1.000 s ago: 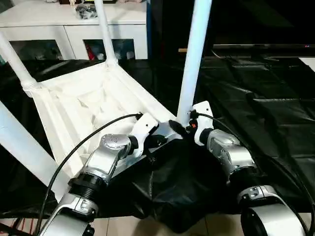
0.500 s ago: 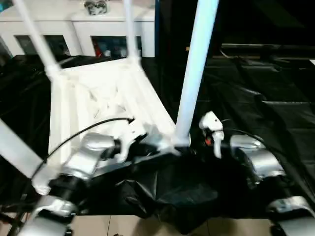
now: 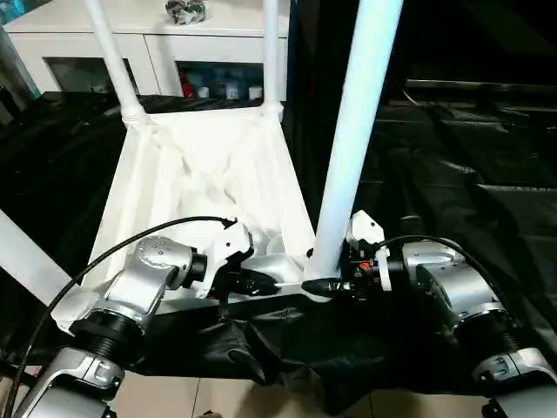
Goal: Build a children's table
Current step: Rotate leg to tighten
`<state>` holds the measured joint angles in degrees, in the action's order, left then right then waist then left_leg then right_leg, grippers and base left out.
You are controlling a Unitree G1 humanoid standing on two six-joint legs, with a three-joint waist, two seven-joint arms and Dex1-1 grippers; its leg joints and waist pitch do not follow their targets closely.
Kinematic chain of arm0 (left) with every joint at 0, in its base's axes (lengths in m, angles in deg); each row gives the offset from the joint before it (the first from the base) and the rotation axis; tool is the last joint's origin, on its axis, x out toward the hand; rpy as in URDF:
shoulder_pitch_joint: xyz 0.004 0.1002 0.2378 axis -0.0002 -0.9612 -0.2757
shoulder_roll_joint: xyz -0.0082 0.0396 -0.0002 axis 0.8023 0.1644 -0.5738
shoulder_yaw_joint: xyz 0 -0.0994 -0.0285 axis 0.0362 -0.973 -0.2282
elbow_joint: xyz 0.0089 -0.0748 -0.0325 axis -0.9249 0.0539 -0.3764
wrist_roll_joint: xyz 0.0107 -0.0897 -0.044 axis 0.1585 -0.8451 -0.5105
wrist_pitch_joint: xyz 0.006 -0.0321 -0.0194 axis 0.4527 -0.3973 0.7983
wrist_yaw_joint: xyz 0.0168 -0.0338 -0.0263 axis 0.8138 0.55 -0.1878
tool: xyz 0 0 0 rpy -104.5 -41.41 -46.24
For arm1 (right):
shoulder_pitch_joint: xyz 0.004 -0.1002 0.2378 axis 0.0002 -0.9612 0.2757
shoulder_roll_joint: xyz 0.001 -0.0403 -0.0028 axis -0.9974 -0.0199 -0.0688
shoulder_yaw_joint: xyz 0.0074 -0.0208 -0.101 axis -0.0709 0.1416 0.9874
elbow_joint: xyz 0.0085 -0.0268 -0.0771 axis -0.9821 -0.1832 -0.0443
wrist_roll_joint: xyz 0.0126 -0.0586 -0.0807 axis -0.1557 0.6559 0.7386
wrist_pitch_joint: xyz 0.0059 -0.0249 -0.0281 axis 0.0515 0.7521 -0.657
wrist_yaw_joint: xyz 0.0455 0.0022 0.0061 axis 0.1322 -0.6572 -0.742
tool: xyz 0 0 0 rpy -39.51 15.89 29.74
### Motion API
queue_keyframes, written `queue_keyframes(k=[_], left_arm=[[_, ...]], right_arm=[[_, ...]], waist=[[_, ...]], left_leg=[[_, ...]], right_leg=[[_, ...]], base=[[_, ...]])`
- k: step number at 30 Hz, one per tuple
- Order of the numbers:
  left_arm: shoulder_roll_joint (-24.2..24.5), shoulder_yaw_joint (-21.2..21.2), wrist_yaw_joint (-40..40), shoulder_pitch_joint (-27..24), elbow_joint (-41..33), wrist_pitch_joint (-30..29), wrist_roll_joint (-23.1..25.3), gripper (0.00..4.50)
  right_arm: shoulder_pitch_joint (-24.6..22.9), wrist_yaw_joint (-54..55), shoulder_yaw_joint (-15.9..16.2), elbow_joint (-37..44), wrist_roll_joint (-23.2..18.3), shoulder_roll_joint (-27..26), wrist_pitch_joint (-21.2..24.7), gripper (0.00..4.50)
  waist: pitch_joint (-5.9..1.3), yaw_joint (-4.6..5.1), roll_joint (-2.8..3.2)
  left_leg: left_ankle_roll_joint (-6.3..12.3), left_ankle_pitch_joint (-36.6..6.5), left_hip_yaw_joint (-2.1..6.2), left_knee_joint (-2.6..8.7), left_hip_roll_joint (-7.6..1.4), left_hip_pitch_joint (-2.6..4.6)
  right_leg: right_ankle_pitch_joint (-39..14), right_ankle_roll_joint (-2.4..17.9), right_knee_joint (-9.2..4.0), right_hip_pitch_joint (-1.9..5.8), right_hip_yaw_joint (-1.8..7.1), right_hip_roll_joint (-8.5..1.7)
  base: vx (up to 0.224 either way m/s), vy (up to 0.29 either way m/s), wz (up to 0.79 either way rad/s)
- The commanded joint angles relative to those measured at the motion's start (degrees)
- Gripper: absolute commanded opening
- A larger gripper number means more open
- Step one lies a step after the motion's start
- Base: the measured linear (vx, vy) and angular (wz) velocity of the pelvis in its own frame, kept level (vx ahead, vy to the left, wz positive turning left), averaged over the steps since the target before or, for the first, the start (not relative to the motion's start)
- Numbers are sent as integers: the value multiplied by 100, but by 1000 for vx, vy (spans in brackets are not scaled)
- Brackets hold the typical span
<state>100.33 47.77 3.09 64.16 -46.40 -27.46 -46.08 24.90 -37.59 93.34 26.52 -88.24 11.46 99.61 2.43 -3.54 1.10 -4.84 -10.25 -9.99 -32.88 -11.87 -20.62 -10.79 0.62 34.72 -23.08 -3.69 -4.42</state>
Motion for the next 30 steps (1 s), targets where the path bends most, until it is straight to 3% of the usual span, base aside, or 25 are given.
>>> queue_keyframes(k=[1,5,8,11,14,17,19,21,24,27,30], left_arm=[[-127,197,-77,0,-166,-12,-104,0],[-187,140,33,-5,-138,-24,-74,0],[-506,-40,777,114,72,-36,31,0],[-761,-171,1420,224,222,-143,136,0],[-1061,-342,2122,356,378,-367,203,0],[-1407,-509,2869,515,523,-634,284,0],[-1496,-557,3105,564,570,-680,338,0],[-1594,-599,3254,605,596,-711,356,0],[-1741,-580,3301,612,549,-695,342,0],[-1724,-540,3195,570,476,-661,324,0],[-1504,-392,2669,434,278,-514,224,0]], right_arm=[[-37,-254,274,170,-103,-101,103,281],[-85,-219,263,228,-104,-143,208,272],[-140,423,136,122,-19,-408,336,269],[-75,1391,24,-227,254,-725,236,267],[113,2550,-211,-817,431,-1115,143,267],[515,4063,-644,-1634,412,-1615,228,266],[619,4431,-757,-1818,435,-1736,230,266],[684,4607,-766,-1937,518,-1833,119,266],[812,4464,-864,-2105,433,-2040,-59,336],[848,4223,-938,-2098,300,-2059,-34,346],[856,3702,-728,-1987,370,-1849,-283,381]], waist=[[-321,14,-59],[-322,13,-63],[-322,12,-48],[-260,67,-56],[-245,175,-64],[-239,272,-58],[-247,320,-59],[-264,331,-68],[-271,324,-68],[-284,315,-73],[-294,309,-60]], left_leg=[[367,-1077,-25,330,-122,20],[351,-1056,-23,329,-120,14],[345,-1078,-28,324,-120,29],[175,-1427,-16,359,-95,31],[-28,-1864,42,367,-60,82],[-35,-1970,71,372,-38,43],[-29,-2056,80,351,-24,72],[11,-2021,70,348,-34,77],[137,-1926,49,357,-42,34],[210,-1736,40,369,-61,1],[245,-1628,28,359,-61,-14]], right_leg=[[-1150,1301,-417,296,238,-299],[-1147,1280,-411,304,238,-296],[-1128,1292,-425,294,239,-297],[-1831,1130,-496,267,235,-299],[-2975,737,-597,231,200,-321],[-3226,582,-632,225,169,-314],[-3358,540,-671,189,154,-319],[-3158,586,-667,182,171,-312],[-2724,733,-629,204,186,-299],[-2267,906,-568,238,201,-296],[-2066,994,-549,260,208,-303]], base=[[0,0,0],[0,0,0],[0,0,0],[0,0,0],[0,0,0],[0,0,0],[0,0,0],[0,0,0],[0,0,0],[0,0,0],[0,0,0]])
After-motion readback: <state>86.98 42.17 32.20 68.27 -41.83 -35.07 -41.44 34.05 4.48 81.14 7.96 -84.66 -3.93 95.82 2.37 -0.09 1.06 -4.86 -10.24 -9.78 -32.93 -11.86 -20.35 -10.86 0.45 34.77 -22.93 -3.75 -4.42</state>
